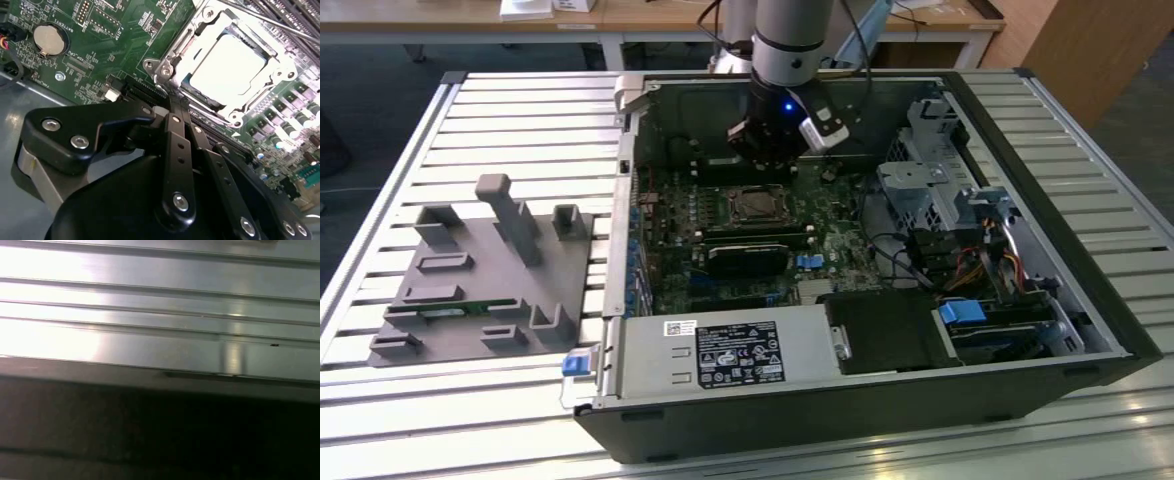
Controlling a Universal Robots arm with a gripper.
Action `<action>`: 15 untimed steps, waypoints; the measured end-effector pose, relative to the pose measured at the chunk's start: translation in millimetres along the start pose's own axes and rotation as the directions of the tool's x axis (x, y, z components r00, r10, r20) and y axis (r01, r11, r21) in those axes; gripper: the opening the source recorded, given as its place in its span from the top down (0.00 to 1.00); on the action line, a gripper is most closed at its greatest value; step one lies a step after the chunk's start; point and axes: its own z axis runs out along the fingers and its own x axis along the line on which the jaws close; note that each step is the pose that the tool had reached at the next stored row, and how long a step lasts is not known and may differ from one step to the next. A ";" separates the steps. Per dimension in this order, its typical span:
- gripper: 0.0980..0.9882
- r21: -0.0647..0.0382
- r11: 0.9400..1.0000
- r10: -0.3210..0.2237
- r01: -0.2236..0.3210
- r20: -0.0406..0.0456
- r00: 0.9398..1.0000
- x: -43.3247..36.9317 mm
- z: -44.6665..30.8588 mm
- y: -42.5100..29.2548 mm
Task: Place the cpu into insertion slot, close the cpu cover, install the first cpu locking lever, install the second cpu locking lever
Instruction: 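Install the first cpu locking lever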
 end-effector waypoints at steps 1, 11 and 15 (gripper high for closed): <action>0.99 0.000 1.000 0.000 0.000 0.000 1.000 0.0 -1.2 0.1; 0.99 0.000 1.000 0.000 0.000 0.000 1.000 0.3 -2.1 -3.9; 0.99 0.000 1.000 0.000 0.000 0.000 1.000 0.4 -2.1 -5.1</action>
